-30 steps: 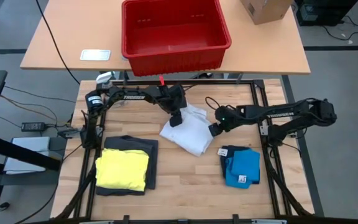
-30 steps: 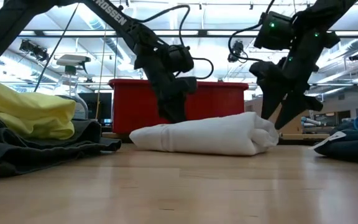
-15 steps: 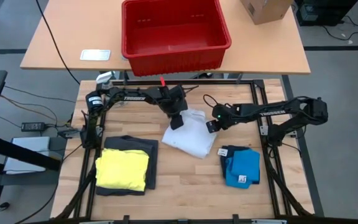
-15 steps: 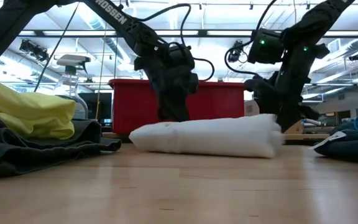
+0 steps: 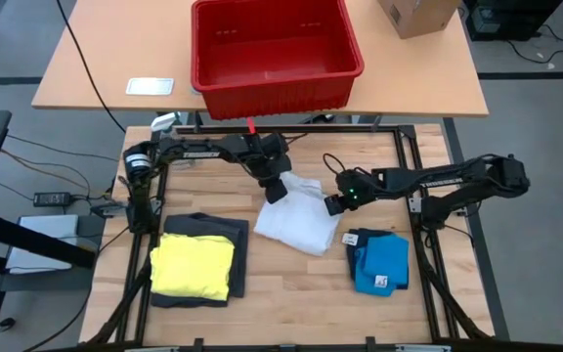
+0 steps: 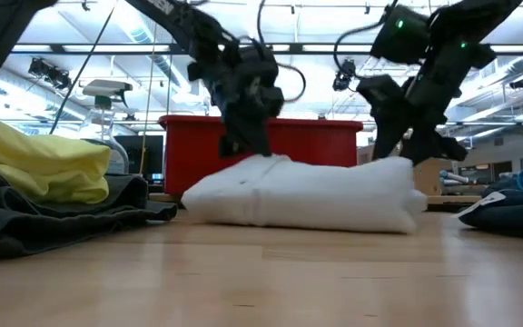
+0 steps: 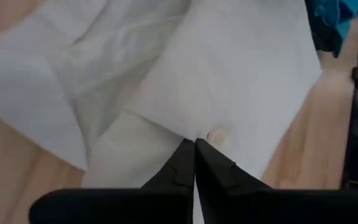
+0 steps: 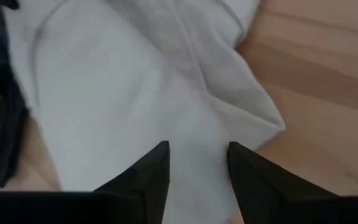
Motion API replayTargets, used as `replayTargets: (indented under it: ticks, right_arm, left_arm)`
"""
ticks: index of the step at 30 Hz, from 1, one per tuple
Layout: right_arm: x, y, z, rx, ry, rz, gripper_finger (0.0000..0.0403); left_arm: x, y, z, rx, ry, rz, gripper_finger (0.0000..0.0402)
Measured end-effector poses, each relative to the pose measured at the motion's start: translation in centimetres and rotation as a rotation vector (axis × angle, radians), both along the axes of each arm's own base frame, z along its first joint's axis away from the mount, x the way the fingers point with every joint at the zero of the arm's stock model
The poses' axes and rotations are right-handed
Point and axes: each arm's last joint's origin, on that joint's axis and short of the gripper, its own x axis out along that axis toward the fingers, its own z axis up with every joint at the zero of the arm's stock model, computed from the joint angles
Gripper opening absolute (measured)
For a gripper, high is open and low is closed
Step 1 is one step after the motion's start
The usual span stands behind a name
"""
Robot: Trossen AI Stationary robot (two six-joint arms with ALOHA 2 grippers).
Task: Fold Laundry from Bin
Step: Fold the white shirt
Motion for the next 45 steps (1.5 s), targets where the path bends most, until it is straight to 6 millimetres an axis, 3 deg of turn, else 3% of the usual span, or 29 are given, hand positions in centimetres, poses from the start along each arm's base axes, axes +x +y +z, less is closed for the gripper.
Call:
replayTargets:
  ticks: [4, 8, 11, 18, 21, 23, 26, 31, 35, 38, 41, 45]
  right_arm:
    - [-0.1, 0.5, -0.3, -0.002, 0.034, -0.001, 0.0167]
    - [-0.3, 0.5, -1.7, 0.008, 0.15, 0.007, 0.0167]
    - [0.3, 0.5, -2.1, 0.017, 0.123, 0.072, 0.0158]
    - [1.8, -0.4, -1.6, -0.055, -0.035, 0.147, 0.0098]
    - [1.7, -1.4, -1.4, -0.081, -0.051, 0.162, 0.0037]
    - [1.3, -1.8, -0.8, -0.113, -0.059, 0.186, 0.0012]
    - [0.8, -2.3, 1.2, -0.176, -0.073, 0.182, 0.0006]
    - [-0.1, -2.1, 6.7, -0.329, -0.136, 0.227, 0.0004]
    - [-0.7, -0.5, 11.1, -0.404, -0.231, 0.324, 0.0002]
    - [-0.7, 1.4, 12.7, -0.382, -0.302, 0.416, 0.0002]
    - [-0.1, 3.1, 12.3, -0.289, -0.32, 0.502, 0.0002]
    - [1.2, 4.9, 10.4, -0.267, -0.214, 0.48, 0.0021]
  left_arm:
    - [-0.6, 0.2, 1.7, 0.105, -0.024, 0.032, 0.0003]
    - [-0.9, 1.0, 1.6, 0.117, -0.015, 0.047, 0.0002]
    - [-0.9, 1.0, 1.9, 0.131, -0.031, 0.034, 0.0001]
    - [-1.0, 0.9, 2.5, 0.146, -0.064, 0.026, 0.0001]
    - [-1.1, 0.8, 3.0, 0.15, -0.074, 0.032, 0.0001]
    - [-1.3, 0.7, 4.0, 0.164, -0.11, 0.047, 0.0001]
    - [-2.2, 0.8, 6.4, 0.194, -0.183, 0.087, 0.0]
    - [-4.2, 0.5, 10.2, 0.231, -0.282, 0.128, 0.0]
    - [-5.7, -1.6, 12.3, 0.211, -0.313, 0.077, 0.0]
    - [-6.3, -4.0, 12.7, 0.163, -0.273, 0.0, 0.0]
    - [-6.4, -6.4, 12.2, 0.121, -0.194, -0.057, 0.0]
    - [-5.8, -8.9, 11.1, 0.166, -0.091, -0.066, 0.0]
